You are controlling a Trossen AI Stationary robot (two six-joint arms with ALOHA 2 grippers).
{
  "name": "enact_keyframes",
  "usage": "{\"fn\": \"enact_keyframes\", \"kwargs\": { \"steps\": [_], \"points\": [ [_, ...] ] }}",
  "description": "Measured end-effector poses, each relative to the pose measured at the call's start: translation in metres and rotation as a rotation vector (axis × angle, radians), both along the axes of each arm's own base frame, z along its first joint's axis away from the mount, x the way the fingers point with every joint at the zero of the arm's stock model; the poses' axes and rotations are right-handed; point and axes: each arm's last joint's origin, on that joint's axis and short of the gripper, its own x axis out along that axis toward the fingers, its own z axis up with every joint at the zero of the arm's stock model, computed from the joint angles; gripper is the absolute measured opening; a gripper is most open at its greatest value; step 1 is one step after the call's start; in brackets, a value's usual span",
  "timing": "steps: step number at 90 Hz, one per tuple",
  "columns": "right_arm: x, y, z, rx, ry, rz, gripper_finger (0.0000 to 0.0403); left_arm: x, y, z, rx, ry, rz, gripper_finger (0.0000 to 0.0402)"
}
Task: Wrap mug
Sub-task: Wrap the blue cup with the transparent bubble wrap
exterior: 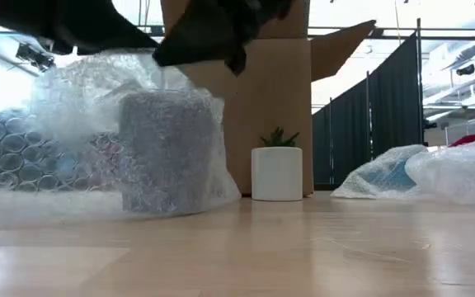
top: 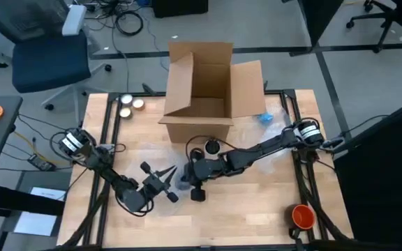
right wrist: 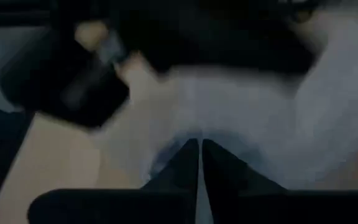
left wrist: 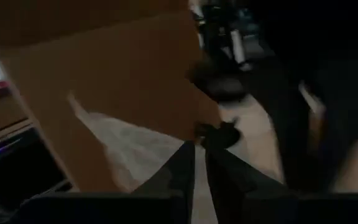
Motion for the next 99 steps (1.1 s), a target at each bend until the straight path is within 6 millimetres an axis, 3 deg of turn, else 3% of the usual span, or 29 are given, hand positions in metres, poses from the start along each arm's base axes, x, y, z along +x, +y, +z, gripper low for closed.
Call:
{"fn": "enact_keyframes", "kwargs": {
  "steps": [15,29,50,61,71,82,90,99],
  "points": [
    [0.002,-0.001,0.016,-0.008,-0.063,-0.018,0.0000,0.000,0.000,-0.002,-0.012,-0.005,-0.012,0.0023],
    [0.005,0.000,-0.004,-0.030,0.020,-0.022,0.0000,-0.001,-0.002,0.004,0.023,0.018,0.002,0.0023],
    [0.013,0.002,-0.044,-0.045,0.141,-0.035,0.0000,-0.027,-0.025,0.083,0.148,0.120,-0.038,0.0023],
    [0.014,0.002,-0.053,-0.027,0.183,-0.027,0.0000,-0.053,-0.026,0.109,0.007,-0.004,-0.111,0.0023],
    [0.013,0.002,-0.055,-0.016,0.206,-0.025,0.0000,-0.068,-0.034,0.095,-0.044,-0.043,-0.173,0.0023],
    [0.012,0.002,-0.055,-0.015,0.206,-0.025,0.0000,-0.079,-0.033,0.056,-0.045,-0.042,-0.204,0.0023],
    [0.012,0.000,-0.055,-0.002,0.216,-0.025,0.0000,-0.086,-0.021,0.027,-0.125,-0.102,-0.205,0.0023],
    [0.011,-0.001,-0.057,0.015,0.252,0.002,0.0000,-0.095,-0.003,0.020,-0.301,-0.234,-0.194,0.0023]
  ]
}}
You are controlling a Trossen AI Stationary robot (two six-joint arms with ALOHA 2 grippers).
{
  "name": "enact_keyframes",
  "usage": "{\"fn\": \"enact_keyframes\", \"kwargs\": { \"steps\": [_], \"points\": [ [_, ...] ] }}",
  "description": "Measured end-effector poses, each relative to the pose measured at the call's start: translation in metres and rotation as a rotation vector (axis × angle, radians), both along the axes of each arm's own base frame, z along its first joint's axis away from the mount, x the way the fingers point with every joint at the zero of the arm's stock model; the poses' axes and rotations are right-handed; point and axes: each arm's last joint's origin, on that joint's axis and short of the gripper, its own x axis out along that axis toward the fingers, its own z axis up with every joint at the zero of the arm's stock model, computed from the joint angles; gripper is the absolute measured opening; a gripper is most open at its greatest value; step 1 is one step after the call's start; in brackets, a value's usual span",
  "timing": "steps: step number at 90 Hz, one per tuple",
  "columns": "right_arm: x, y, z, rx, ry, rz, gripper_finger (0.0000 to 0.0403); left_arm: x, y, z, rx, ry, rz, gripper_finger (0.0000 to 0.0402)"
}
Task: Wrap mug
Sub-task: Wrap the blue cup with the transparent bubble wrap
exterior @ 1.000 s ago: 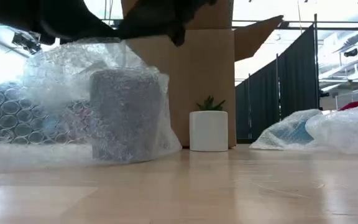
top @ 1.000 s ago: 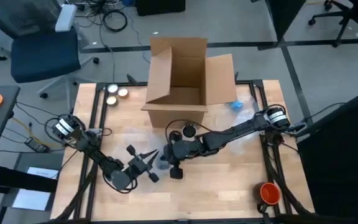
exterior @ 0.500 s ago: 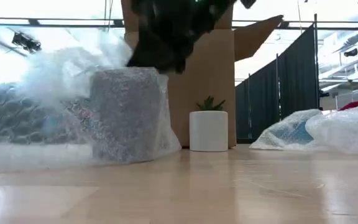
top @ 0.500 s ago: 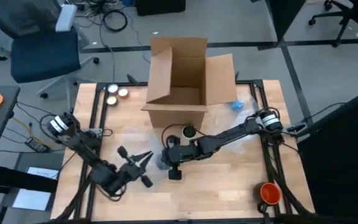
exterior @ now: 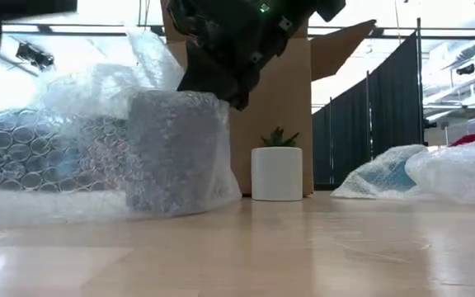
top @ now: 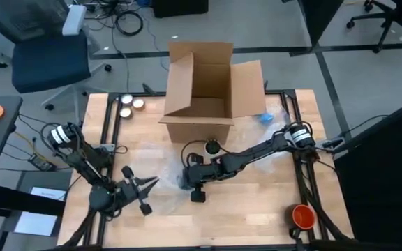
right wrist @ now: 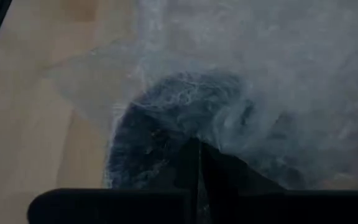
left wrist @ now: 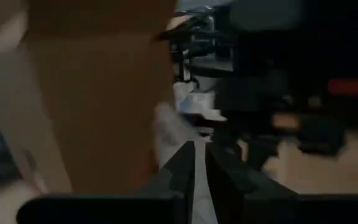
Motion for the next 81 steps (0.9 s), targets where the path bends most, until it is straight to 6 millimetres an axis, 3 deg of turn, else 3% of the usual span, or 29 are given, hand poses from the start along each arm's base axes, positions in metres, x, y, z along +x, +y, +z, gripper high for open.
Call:
{"fn": "enact_keyframes", "kwargs": {
  "steps": [12,36,63,81],
  "points": [
    [-0.005,-0.005,0.003,0.015,0.083,0.007,0.0000,-0.011,0.011,0.011,-0.074,-0.049,-0.030,0.0023],
    [-0.004,-0.010,0.015,-0.009,0.134,0.007,0.0000,-0.017,0.015,0.024,-0.038,-0.022,-0.034,0.0023],
    [-0.006,-0.012,0.018,0.004,0.194,0.031,0.0000,-0.011,0.009,0.010,-0.015,-0.030,-0.090,0.0023],
    [-0.009,-0.015,0.016,-0.001,0.238,0.058,0.0000,0.013,0.016,-0.006,-0.094,-0.055,-0.263,0.0023]
  ]
}}
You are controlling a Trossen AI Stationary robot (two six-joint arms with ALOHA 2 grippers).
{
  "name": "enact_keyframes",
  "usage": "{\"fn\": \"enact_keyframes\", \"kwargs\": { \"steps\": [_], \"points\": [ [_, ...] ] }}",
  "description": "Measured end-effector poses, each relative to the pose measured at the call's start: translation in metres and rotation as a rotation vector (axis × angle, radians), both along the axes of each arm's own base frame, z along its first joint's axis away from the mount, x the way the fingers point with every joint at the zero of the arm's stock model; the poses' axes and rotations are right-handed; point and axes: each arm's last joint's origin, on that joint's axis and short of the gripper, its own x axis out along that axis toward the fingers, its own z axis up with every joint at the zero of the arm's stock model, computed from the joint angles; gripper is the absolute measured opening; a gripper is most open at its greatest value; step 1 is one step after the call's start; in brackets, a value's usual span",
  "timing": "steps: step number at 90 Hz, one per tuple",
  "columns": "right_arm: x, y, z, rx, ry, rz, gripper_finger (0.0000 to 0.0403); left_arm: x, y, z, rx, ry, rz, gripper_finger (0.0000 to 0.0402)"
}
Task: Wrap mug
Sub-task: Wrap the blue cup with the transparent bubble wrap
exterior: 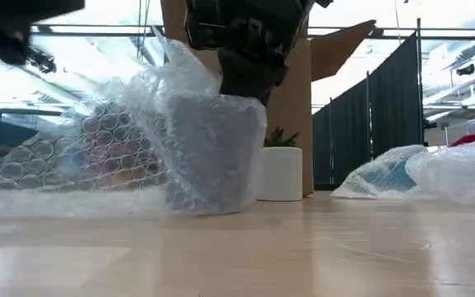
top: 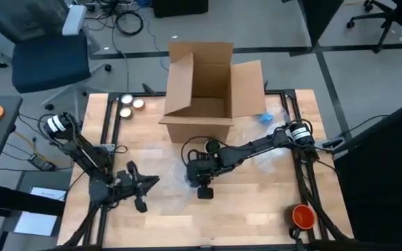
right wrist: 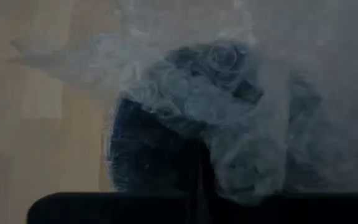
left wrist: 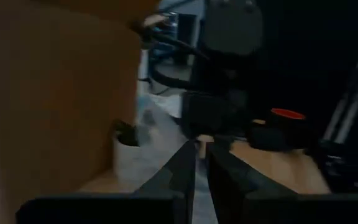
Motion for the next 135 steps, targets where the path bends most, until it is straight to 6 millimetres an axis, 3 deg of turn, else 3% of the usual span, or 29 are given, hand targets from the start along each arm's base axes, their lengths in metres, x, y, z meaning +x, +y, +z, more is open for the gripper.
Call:
{"fn": "enact_keyframes", "kwargs": {
  "steps": [18,35,50,66,84,94,106,118,135],
  "points": [
    [-0.006,0.000,0.000,-0.006,0.057,0.026,0.0000,0.025,0.016,-0.018,-0.073,0.120,-0.121,0.0023],
    [-0.015,0.000,-0.001,0.012,0.159,0.028,0.0000,0.051,0.020,-0.021,-0.091,0.284,-0.147,0.0023],
    [-0.023,-0.001,0.014,0.014,0.278,0.041,0.0000,0.080,0.010,-0.025,-0.030,0.369,-0.144,0.0023],
    [-0.019,0.001,0.031,-0.035,0.236,0.038,0.0000,0.104,-0.007,-0.030,0.072,0.408,-0.181,0.0023],
    [-0.008,0.004,0.015,-0.048,0.213,0.053,0.0000,0.119,-0.014,-0.030,0.091,0.397,-0.155,0.0023],
    [-0.003,0.007,-0.003,-0.042,0.251,0.069,0.0000,0.121,-0.012,-0.035,0.104,0.418,-0.139,0.0023],
    [-0.005,0.007,-0.008,-0.033,0.298,0.078,0.0000,0.121,-0.011,-0.036,0.109,0.427,-0.137,0.0023],
    [-0.014,0.005,0.008,-0.026,0.300,0.070,0.0000,0.120,-0.011,-0.037,0.111,0.429,-0.135,0.0023],
    [-0.030,0.003,0.056,0.001,0.267,0.024,0.0000,0.120,-0.011,-0.037,0.115,0.434,-0.131,0.0023]
  ]
}}
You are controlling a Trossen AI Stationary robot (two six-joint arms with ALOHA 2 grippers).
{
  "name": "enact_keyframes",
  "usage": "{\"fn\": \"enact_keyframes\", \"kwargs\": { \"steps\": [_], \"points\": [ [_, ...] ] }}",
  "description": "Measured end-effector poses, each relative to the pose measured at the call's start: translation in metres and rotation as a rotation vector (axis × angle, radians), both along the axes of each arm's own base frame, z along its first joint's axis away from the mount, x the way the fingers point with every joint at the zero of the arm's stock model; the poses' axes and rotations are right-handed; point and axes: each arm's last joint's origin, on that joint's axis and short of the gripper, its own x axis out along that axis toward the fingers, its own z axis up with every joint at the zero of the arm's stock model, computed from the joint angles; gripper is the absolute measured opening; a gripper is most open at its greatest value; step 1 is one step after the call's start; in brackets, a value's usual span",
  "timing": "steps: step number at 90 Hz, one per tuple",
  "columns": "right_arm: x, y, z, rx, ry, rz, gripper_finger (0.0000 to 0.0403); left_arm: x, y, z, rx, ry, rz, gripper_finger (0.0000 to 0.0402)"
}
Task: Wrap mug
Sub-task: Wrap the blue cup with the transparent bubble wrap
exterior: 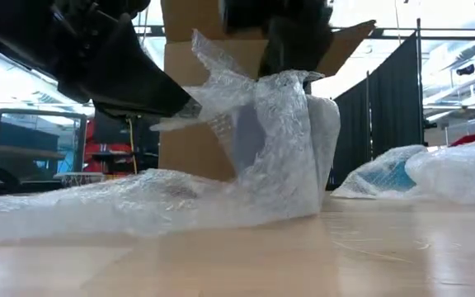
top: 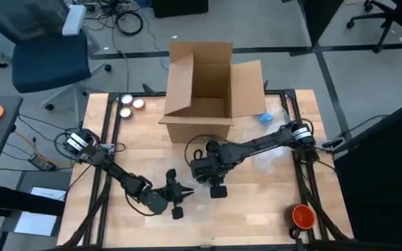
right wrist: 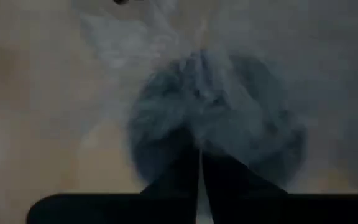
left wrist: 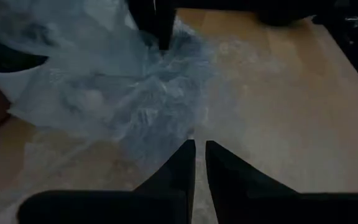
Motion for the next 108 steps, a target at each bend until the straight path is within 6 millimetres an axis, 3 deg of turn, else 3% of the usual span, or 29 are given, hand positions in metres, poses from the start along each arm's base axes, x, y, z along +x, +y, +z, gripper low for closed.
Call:
{"fn": "enact_keyframes", "kwargs": {
  "steps": [16,27,38,65,77,91,108],
  "points": [
    [-0.008,-0.001,0.042,-0.003,-0.150,-0.061,0.0000,0.000,0.000,0.000,0.001,0.001,0.001,0.0023],
    [-0.001,0.002,0.047,-0.076,-0.264,-0.091,0.0000,0.000,0.000,0.000,0.000,0.001,0.001,0.0023],
    [0.008,0.004,0.035,-0.090,-0.271,-0.091,0.0000,0.000,0.000,0.000,0.001,0.001,0.000,0.0023],
    [0.021,0.007,-0.049,-0.083,-0.021,-0.055,0.0000,-0.001,0.000,-0.001,0.029,0.014,-0.008,0.0023],
    [0.021,0.008,-0.073,-0.067,0.057,-0.043,0.0000,-0.002,0.001,0.003,0.060,0.020,-0.022,0.0023],
    [0.019,0.011,-0.079,-0.065,0.081,-0.031,0.0000,-0.009,0.007,0.019,0.078,0.039,-0.016,0.0023],
    [0.005,0.016,-0.052,-0.047,0.064,-0.010,0.0000,-0.025,0.018,0.036,0.146,0.096,0.031,0.0023]
  ]
}}
